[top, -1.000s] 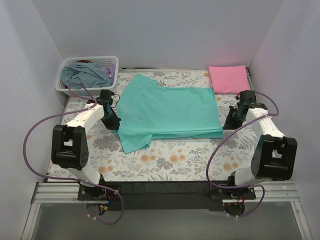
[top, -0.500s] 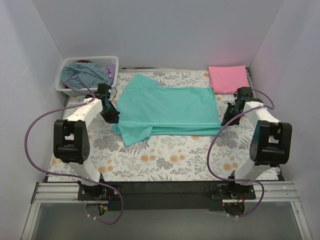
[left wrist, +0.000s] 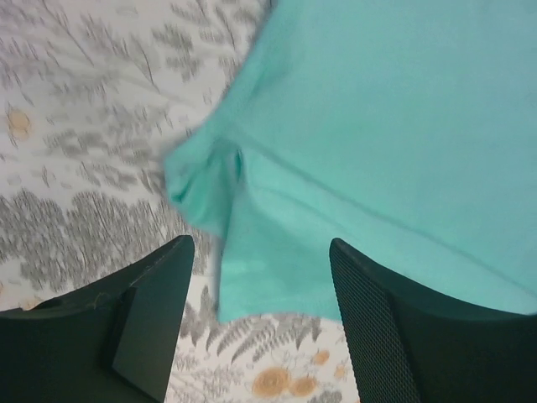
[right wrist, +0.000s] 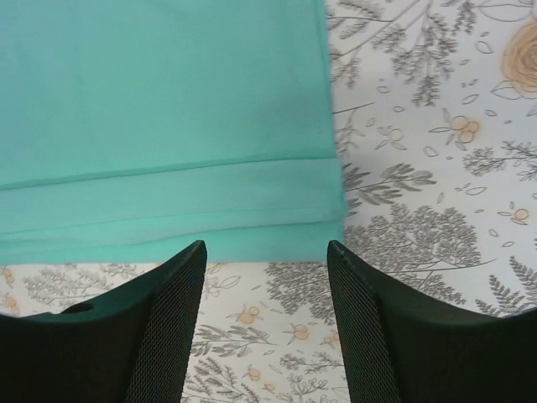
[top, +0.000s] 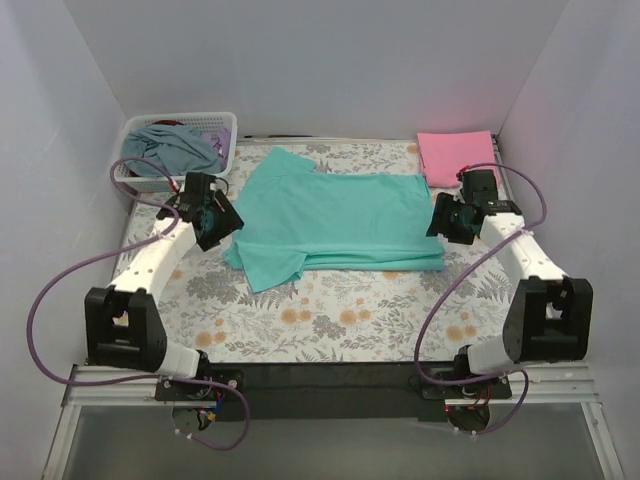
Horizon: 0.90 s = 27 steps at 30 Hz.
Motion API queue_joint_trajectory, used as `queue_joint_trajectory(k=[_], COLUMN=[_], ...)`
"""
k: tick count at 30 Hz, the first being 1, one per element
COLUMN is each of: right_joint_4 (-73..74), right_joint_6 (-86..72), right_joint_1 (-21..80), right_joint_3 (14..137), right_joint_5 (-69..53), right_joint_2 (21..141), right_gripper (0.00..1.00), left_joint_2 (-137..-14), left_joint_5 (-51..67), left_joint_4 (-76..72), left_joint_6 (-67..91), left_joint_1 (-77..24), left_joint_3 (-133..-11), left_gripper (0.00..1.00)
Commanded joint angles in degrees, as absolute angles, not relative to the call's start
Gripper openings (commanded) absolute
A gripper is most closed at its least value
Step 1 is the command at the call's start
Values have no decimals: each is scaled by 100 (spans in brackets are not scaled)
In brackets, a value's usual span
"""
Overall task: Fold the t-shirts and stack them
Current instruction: Fold the tshirt
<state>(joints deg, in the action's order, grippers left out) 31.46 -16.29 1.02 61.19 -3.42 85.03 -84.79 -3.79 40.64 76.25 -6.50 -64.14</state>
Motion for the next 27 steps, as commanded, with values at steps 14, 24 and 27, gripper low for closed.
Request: queue_joint_trajectory(k=[14, 24, 27], right_joint_4=[2778, 2576, 2496], right_joint_6=[-1582, -1381, -1266], right_joint_1=[1740, 1775, 1793], right_joint_3=[4632, 4359, 4359], right_joint_5=[-202, -448, -694], right_joint_2=[7128, 7040, 7075], right_gripper=[67, 67, 66], left_joint_2=[-8191, -8754, -8675], left_joint_5=[-1099, -1160, -1248], left_joint_4=[3798, 3770, 3849], left_joint_6=[8411, 8604, 8701], left_joint_1=[-2434, -2549, -2549], left_joint_3=[-4755, -4825, -5071], left_gripper=[47, 27, 3])
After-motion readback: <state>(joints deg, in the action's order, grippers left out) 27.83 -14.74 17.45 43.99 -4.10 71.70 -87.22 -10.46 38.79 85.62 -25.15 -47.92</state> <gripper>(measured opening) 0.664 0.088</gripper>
